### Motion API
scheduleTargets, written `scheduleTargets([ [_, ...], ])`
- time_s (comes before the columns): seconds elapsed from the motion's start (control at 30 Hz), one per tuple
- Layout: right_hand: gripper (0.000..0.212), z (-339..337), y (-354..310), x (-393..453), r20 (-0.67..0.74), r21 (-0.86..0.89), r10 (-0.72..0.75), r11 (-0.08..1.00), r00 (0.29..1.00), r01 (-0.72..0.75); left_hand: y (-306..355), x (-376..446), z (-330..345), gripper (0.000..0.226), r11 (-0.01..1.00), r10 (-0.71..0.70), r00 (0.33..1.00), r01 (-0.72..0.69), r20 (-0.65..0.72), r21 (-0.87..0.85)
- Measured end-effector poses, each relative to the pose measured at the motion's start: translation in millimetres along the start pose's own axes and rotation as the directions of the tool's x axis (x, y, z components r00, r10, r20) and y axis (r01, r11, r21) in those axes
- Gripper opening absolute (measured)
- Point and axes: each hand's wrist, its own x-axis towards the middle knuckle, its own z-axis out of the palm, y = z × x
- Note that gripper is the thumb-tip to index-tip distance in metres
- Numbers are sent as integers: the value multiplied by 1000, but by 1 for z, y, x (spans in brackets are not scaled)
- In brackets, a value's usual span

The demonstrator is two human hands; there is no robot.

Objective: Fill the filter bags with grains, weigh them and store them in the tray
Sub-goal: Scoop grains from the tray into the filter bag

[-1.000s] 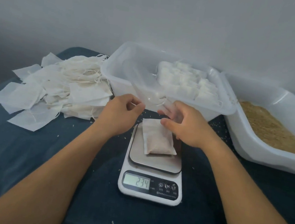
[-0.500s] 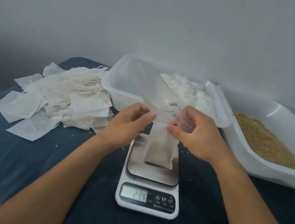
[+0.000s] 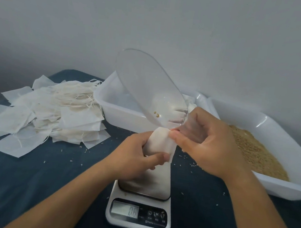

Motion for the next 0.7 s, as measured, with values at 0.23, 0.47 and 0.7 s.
scheduleTargets([
  [0.23, 37, -3, -1, -8, -6, -183, 3, 983, 1000, -4, -6, -2, 0, 9, 983, 24, 978, 15, -209, 183],
  [0.47, 28, 1, -4, -5, 116, -59, 196, 980, 974, -191, -9, -5, 3, 16, 922, 146, 974, -72, -171, 380],
  [0.7, 34, -52, 16, 1, -180, 87, 407, 913, 896, -398, -10, -6, -3, 34, 931, 116, 972, -35, -204, 364],
])
